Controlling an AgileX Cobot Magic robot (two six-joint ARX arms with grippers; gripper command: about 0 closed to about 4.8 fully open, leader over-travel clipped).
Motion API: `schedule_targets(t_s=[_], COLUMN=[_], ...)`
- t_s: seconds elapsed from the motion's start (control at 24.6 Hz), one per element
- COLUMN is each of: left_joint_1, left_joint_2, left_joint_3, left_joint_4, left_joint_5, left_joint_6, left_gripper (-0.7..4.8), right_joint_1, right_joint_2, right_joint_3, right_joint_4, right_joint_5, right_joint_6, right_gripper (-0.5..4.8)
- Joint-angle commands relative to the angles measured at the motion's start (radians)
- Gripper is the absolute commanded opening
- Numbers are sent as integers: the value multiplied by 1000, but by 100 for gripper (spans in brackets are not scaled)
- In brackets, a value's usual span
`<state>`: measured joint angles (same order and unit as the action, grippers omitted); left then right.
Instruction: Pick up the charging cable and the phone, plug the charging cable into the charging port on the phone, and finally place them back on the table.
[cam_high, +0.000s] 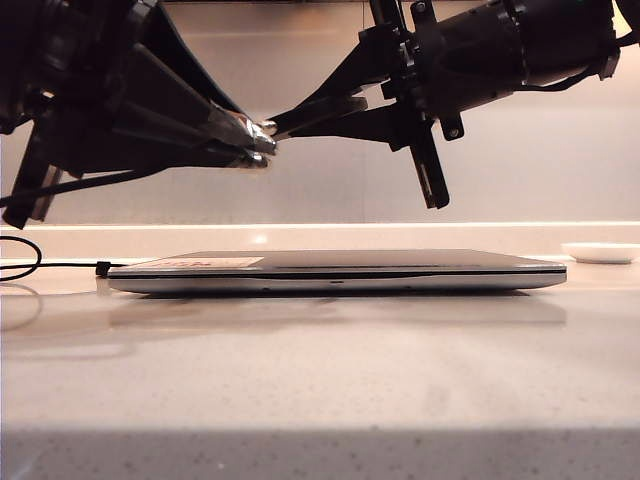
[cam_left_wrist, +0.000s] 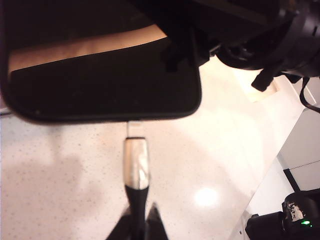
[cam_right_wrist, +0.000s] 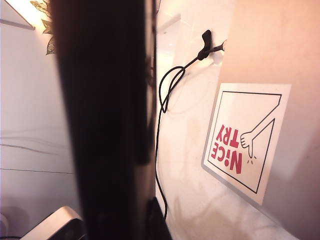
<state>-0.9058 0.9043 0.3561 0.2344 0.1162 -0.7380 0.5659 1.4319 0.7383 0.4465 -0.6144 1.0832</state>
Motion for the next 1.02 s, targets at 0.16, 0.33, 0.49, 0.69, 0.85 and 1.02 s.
schedule_targets(t_s=[0.16, 0.33, 0.49, 0.69, 0.85, 1.02], left_joint_1=[-2, -2, -2, -2, -2, -2], left_joint_2=[-1, -1, -1, -1, -1, -1], left_joint_3=[4, 4, 4, 4, 4, 4], left_joint_4=[14, 14, 14, 14, 14, 14], left_joint_5=[0, 0, 0, 0, 0, 0], left_joint_6=[5, 5, 5, 5, 5, 5], left_gripper=[-7, -6, -6, -6, -6, -6], right_joint_1=[-1, -12, -26, -24, -8, -7], right_joint_2=[-10, -10, -11, -12, -12, -11], right_joint_3=[8, 8, 9, 9, 9, 9], right_joint_4=[43, 35, 5, -1, -1, -1], right_joint_5=[-60, -62, -77, -81, -68, -79], right_joint_6=[-7, -12, -33, -32, -22, 22], right_gripper=[-6, -6, -6, -6, -6, -6])
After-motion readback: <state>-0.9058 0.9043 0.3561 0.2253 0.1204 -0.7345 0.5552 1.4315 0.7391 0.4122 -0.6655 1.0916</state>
